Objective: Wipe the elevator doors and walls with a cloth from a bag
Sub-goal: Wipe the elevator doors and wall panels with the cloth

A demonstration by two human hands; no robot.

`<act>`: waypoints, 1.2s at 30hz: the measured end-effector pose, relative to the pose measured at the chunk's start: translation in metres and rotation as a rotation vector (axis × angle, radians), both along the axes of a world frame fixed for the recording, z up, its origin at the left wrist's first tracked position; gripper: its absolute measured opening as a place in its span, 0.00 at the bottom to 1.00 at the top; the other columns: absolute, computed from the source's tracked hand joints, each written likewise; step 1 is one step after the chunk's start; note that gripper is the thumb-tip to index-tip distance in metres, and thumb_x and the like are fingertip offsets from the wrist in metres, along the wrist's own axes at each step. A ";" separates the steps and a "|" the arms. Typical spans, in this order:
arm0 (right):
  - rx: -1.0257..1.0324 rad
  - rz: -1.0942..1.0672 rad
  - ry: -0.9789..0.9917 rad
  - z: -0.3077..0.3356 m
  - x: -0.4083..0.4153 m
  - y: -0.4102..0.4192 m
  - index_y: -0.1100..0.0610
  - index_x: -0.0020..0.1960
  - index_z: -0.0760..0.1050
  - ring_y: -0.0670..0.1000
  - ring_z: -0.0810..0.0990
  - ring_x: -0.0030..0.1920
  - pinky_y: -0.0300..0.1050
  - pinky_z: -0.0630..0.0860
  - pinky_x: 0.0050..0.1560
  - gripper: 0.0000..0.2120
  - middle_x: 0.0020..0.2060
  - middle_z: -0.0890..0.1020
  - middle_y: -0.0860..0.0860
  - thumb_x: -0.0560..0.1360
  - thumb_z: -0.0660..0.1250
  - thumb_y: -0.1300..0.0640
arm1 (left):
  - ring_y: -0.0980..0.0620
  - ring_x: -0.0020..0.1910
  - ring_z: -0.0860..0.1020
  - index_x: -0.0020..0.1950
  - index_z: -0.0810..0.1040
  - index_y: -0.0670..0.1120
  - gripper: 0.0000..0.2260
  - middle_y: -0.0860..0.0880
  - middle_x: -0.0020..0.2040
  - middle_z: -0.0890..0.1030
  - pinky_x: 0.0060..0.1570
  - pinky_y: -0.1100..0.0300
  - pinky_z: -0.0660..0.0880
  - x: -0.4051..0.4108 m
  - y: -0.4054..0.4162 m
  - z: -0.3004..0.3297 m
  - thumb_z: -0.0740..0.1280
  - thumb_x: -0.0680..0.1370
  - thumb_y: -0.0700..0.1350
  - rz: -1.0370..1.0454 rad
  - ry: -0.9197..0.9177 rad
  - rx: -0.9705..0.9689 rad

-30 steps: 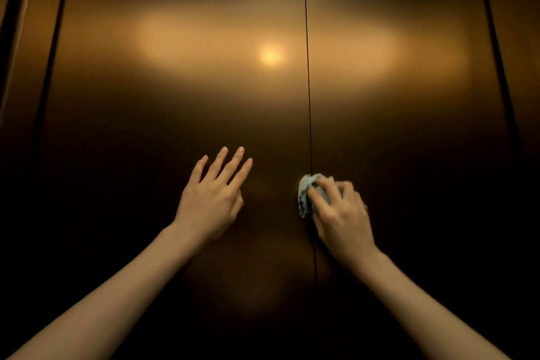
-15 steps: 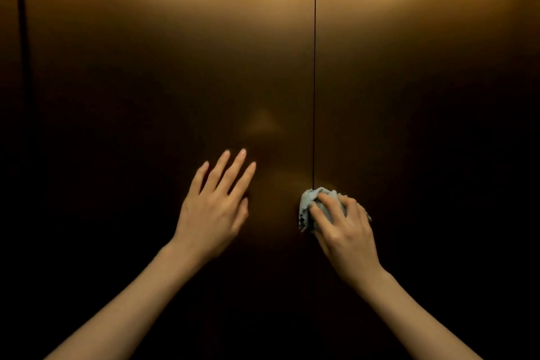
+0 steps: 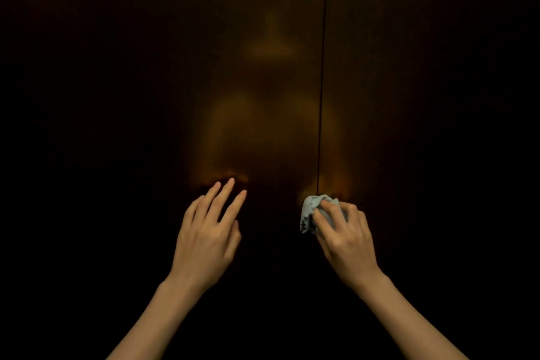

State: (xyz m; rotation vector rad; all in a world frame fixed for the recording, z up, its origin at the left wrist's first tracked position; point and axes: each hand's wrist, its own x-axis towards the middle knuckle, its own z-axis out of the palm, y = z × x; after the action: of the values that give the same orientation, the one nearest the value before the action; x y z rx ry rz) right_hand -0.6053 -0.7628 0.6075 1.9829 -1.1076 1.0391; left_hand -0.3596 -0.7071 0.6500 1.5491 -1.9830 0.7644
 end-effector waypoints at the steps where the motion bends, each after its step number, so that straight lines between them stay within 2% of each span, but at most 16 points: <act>1: 0.011 0.018 0.013 -0.008 0.000 0.002 0.60 0.53 0.76 0.60 0.74 0.49 0.53 0.76 0.40 0.19 0.51 0.79 0.58 0.65 0.76 0.59 | 0.47 0.71 0.64 0.71 0.68 0.47 0.22 0.45 0.71 0.68 0.67 0.54 0.58 -0.002 0.004 -0.006 0.55 0.77 0.48 -0.027 0.011 0.020; 7: 0.169 0.071 0.119 -0.070 -0.008 0.008 0.59 0.53 0.73 0.57 0.74 0.43 0.49 0.73 0.34 0.20 0.46 0.78 0.56 0.64 0.76 0.59 | 0.48 0.65 0.71 0.68 0.71 0.46 0.21 0.46 0.67 0.73 0.61 0.54 0.67 -0.005 0.027 -0.051 0.55 0.76 0.47 -0.046 0.090 0.114; 12: 0.347 0.092 0.174 -0.090 -0.014 0.014 0.56 0.54 0.73 0.55 0.75 0.42 0.47 0.75 0.34 0.21 0.46 0.77 0.53 0.63 0.76 0.57 | 0.48 0.62 0.74 0.66 0.73 0.45 0.21 0.47 0.64 0.75 0.58 0.54 0.71 -0.008 0.039 -0.074 0.54 0.76 0.48 -0.019 0.098 0.223; 15: 0.535 0.122 0.044 -0.090 -0.014 0.022 0.54 0.56 0.73 0.53 0.73 0.48 0.46 0.77 0.39 0.18 0.51 0.74 0.50 0.68 0.72 0.57 | 0.50 0.60 0.75 0.64 0.75 0.46 0.20 0.50 0.61 0.77 0.56 0.55 0.72 -0.010 0.046 -0.085 0.53 0.77 0.50 0.002 0.156 0.277; 17: 0.673 0.214 -0.157 -0.086 -0.015 0.030 0.54 0.59 0.73 0.51 0.72 0.52 0.46 0.75 0.44 0.15 0.53 0.74 0.48 0.73 0.68 0.56 | 0.51 0.56 0.77 0.63 0.76 0.46 0.21 0.52 0.58 0.78 0.53 0.56 0.73 -0.011 0.050 -0.091 0.52 0.77 0.51 0.010 0.206 0.299; 19: 0.741 0.326 -0.427 -0.075 -0.012 0.038 0.54 0.57 0.73 0.47 0.73 0.51 0.44 0.73 0.48 0.14 0.51 0.75 0.45 0.73 0.69 0.57 | 0.52 0.54 0.77 0.63 0.75 0.48 0.20 0.53 0.56 0.79 0.52 0.56 0.72 -0.013 0.055 -0.098 0.52 0.77 0.52 0.020 0.269 0.341; 22: 0.933 0.487 -0.758 -0.061 -0.008 0.050 0.52 0.49 0.74 0.46 0.78 0.47 0.40 0.73 0.46 0.08 0.47 0.79 0.48 0.72 0.70 0.60 | 0.55 0.56 0.76 0.65 0.73 0.51 0.15 0.56 0.56 0.78 0.54 0.58 0.73 -0.015 0.061 -0.106 0.57 0.80 0.50 0.080 0.507 0.435; 24: 1.059 0.546 -0.867 -0.061 -0.006 0.058 0.52 0.46 0.76 0.47 0.79 0.45 0.38 0.74 0.42 0.06 0.45 0.80 0.49 0.72 0.70 0.60 | 0.57 0.54 0.77 0.63 0.74 0.53 0.13 0.57 0.55 0.79 0.51 0.60 0.74 -0.018 0.072 -0.113 0.58 0.80 0.49 0.135 0.594 0.458; 27: 1.167 0.557 -0.885 -0.073 -0.001 0.070 0.53 0.45 0.78 0.47 0.78 0.46 0.37 0.73 0.43 0.04 0.47 0.78 0.51 0.72 0.70 0.60 | 0.58 0.51 0.77 0.61 0.76 0.53 0.12 0.57 0.52 0.80 0.49 0.61 0.74 -0.017 0.097 -0.129 0.58 0.80 0.49 0.195 0.641 0.468; 30: 1.269 0.545 -0.865 -0.089 0.007 0.088 0.54 0.44 0.79 0.49 0.78 0.46 0.40 0.73 0.44 0.02 0.46 0.77 0.53 0.73 0.69 0.57 | 0.58 0.50 0.78 0.59 0.77 0.52 0.11 0.57 0.50 0.81 0.50 0.58 0.76 -0.010 0.123 -0.146 0.58 0.80 0.48 0.226 0.689 0.488; 34: 1.395 0.564 -0.791 -0.103 0.023 0.113 0.58 0.38 0.77 0.52 0.78 0.40 0.45 0.73 0.42 0.12 0.38 0.78 0.56 0.75 0.66 0.52 | 0.56 0.50 0.79 0.57 0.78 0.53 0.13 0.57 0.49 0.81 0.51 0.54 0.76 0.002 0.157 -0.164 0.57 0.79 0.52 0.251 0.748 0.535; 36: 1.432 0.581 -0.757 -0.108 0.036 0.129 0.63 0.37 0.75 0.52 0.76 0.35 0.46 0.72 0.39 0.15 0.33 0.76 0.56 0.76 0.65 0.52 | 0.57 0.50 0.79 0.56 0.78 0.55 0.16 0.59 0.48 0.81 0.50 0.54 0.76 0.017 0.176 -0.169 0.55 0.76 0.55 0.249 0.767 0.540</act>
State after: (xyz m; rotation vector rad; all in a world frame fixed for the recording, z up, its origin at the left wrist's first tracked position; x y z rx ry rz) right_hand -0.5690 -0.6336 0.5000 3.2654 -2.1356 1.5874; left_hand -0.3431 -0.5310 0.4812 2.0079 -1.4697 -0.3181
